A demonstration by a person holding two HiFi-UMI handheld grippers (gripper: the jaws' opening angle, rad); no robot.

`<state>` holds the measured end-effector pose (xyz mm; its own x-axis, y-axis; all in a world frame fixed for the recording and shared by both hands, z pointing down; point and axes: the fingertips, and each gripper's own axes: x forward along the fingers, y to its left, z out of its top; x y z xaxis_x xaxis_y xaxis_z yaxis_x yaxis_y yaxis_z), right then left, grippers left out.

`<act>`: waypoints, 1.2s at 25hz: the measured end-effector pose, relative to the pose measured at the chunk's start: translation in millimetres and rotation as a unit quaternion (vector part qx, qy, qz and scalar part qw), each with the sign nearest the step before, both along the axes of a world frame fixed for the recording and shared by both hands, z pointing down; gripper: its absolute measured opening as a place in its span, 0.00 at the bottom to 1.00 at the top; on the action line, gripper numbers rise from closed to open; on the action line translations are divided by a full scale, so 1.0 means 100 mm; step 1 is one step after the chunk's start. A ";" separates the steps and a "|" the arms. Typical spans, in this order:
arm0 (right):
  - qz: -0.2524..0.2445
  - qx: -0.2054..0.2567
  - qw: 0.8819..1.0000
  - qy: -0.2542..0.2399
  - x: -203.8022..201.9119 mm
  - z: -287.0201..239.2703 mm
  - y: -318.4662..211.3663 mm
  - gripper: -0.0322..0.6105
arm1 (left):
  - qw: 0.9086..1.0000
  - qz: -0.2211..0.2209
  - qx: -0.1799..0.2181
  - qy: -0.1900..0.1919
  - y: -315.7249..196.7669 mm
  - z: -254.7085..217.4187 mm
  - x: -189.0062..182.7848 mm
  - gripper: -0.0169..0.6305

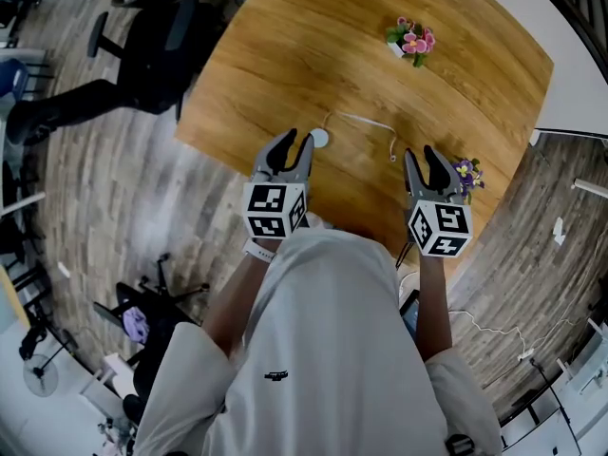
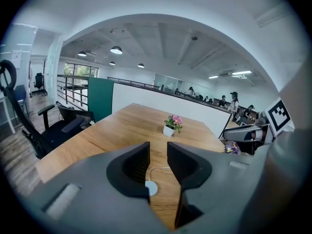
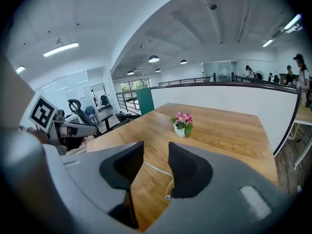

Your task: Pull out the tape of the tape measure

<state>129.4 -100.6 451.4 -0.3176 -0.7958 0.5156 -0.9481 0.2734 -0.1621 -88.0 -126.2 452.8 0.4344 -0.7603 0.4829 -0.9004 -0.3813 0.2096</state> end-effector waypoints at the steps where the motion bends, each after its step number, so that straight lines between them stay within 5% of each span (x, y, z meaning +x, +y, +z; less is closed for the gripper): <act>1: 0.004 0.006 1.000 -0.006 0.00 -0.08 0.00 0.30 | 1.000 0.002 0.006 0.000 -0.01 -0.07 0.00 0.23; 30: 0.030 0.163 0.986 -0.020 0.37 -1.59 0.37 0.26 | 0.986 -0.008 0.165 0.008 0.17 -1.46 -0.08 0.15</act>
<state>166.6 -64.0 292.3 -0.2802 -0.9352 0.2167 -0.9587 0.2613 -0.1120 -95.9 -109.4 306.7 0.4272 -0.8813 0.2021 -0.9041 -0.4175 0.0908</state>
